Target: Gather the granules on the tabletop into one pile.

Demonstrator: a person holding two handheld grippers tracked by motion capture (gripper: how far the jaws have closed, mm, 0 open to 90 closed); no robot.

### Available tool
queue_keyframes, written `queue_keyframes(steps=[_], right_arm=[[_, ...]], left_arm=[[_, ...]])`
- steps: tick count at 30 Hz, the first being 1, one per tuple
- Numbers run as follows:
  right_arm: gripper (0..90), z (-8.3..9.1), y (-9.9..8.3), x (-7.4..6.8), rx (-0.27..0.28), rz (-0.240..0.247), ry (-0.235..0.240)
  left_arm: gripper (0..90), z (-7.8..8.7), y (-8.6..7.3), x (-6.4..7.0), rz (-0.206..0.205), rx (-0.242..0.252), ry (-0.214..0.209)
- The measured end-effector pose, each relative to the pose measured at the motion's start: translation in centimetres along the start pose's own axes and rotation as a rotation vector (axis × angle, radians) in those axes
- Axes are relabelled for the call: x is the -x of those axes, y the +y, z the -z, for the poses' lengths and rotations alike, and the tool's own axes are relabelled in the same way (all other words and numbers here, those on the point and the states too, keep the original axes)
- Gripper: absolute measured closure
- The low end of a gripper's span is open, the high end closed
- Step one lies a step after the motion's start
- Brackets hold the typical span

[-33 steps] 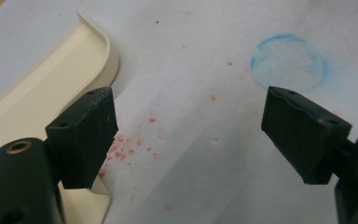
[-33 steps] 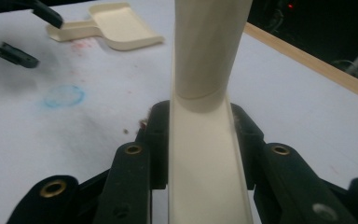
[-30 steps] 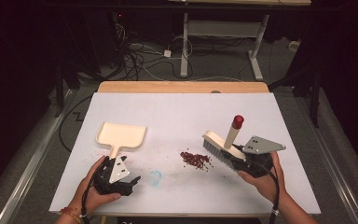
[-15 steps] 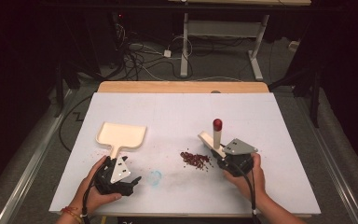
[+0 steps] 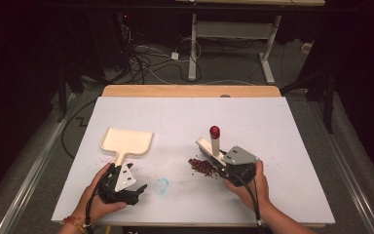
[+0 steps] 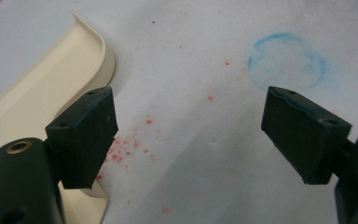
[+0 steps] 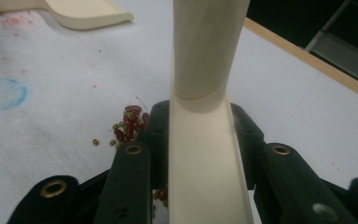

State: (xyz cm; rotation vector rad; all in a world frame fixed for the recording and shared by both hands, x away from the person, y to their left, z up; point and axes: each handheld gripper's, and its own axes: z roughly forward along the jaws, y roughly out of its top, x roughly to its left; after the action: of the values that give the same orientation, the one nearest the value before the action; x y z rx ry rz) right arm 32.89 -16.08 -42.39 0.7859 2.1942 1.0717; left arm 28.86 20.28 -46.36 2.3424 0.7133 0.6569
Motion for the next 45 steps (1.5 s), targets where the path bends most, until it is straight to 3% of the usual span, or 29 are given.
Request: queue_keyframes(steps=[3,7,10,18,22,24,27,31,41,45], right_arm=[[67.4,1.2,-0.4,1.8,0.057,-0.007,0.086],[67.4,3.4,-1.1,3.9,0.086,0.044,0.149],[67.5,5.3,-1.8,4.9,0.056,0.073,0.136],[67.4,10.7,-5.4,5.9,-0.021,0.142,0.258],[67.5,12.2,-6.7,6.0,-0.025,0.109,0.304],[67.5,11.9,-7.4,5.7,-0.057,0.106,0.347],[67.5,10.8,-7.7,5.3,-0.091,0.116,0.366],[67.5,9.4,-6.9,5.7,-0.073,0.128,0.391],[67.5,4.3,-4.9,6.8,-0.019,0.154,0.514],[67.5,3.2,-3.8,7.1,0.005,0.165,0.514]], left_arm=[[17.8,0.0,0.0,0.0,0.001,0.0,0.002],[17.7,0.0,0.0,0.0,0.002,-0.001,0.002],[17.8,0.0,0.0,0.0,0.003,-0.003,0.002],[17.8,-0.2,0.1,0.2,-0.001,-0.013,-0.006],[17.8,-0.3,0.3,0.3,-0.005,-0.017,-0.009],[17.8,-0.4,0.4,0.3,-0.009,-0.02,-0.011],[17.8,-0.6,0.5,0.3,-0.013,-0.022,-0.016],[17.8,-0.7,0.5,0.3,-0.015,-0.024,-0.02],[17.8,-0.9,0.5,0.3,-0.015,-0.025,-0.026],[17.8,-0.9,0.6,0.4,-0.02,-0.028,-0.027]])
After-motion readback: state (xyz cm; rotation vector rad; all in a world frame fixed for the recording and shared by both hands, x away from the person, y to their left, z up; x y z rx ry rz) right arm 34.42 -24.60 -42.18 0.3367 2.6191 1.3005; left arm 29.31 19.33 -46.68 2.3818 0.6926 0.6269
